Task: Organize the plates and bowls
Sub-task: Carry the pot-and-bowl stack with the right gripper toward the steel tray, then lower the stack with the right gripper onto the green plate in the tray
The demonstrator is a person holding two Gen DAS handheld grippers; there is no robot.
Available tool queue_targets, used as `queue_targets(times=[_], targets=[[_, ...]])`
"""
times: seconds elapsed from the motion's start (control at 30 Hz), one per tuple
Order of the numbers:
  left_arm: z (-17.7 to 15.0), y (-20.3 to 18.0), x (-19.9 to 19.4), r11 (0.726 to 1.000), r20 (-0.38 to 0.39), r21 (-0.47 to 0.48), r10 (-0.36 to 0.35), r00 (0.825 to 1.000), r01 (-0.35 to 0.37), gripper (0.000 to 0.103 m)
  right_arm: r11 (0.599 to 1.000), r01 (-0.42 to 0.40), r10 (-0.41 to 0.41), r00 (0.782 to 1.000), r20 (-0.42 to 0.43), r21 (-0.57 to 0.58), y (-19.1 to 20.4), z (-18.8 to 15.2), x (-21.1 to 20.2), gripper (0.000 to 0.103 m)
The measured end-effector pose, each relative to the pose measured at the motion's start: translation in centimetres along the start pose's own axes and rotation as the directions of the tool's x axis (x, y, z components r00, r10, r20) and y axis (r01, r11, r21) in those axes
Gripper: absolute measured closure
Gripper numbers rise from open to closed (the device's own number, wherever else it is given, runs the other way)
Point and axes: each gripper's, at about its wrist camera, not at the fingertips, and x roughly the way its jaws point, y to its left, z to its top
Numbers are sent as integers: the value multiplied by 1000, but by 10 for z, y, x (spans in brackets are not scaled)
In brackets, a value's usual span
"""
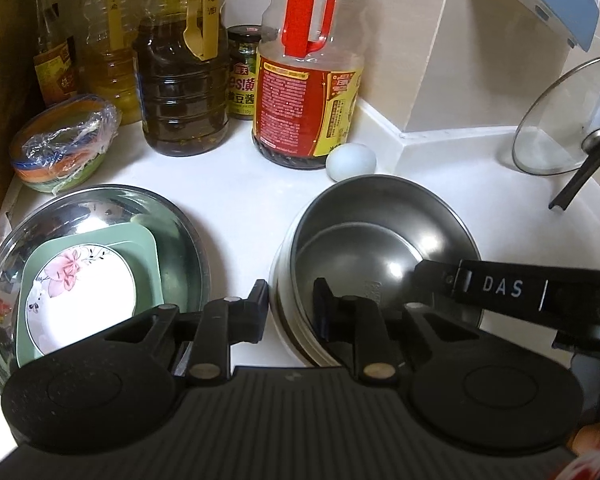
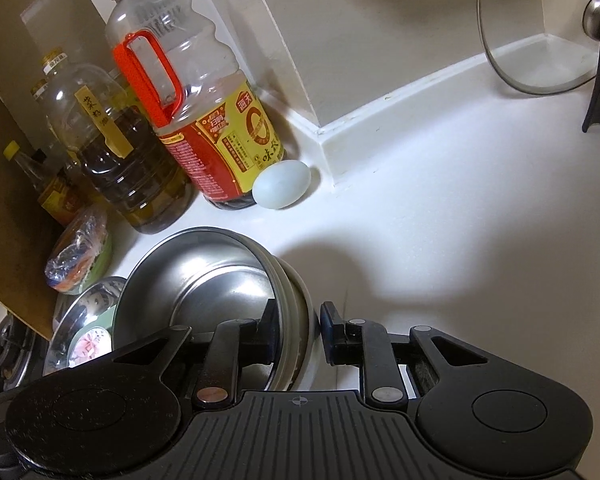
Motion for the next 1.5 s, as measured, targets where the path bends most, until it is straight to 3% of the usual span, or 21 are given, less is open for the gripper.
queue_targets(times=[0.5, 0.93, 1.17, 1.5], targets=[[3, 5, 0, 1000, -9, 7, -29, 1000, 29, 81, 1000, 5, -5, 1000, -8, 0, 2, 0, 1, 82], [23, 17, -18, 1000, 36, -17, -20, 999, 20, 81, 999, -22, 23, 1000, 6, -37, 25, 16, -9, 82], [33, 39, -37, 998, 66, -61, 22, 998, -18, 81, 994, -70, 70, 998, 2, -87, 55, 27, -9, 82], [44, 91, -69, 981, 94, -154, 134, 987, -119, 80, 966, -189, 184, 982, -44, -174, 117, 29, 5, 82]])
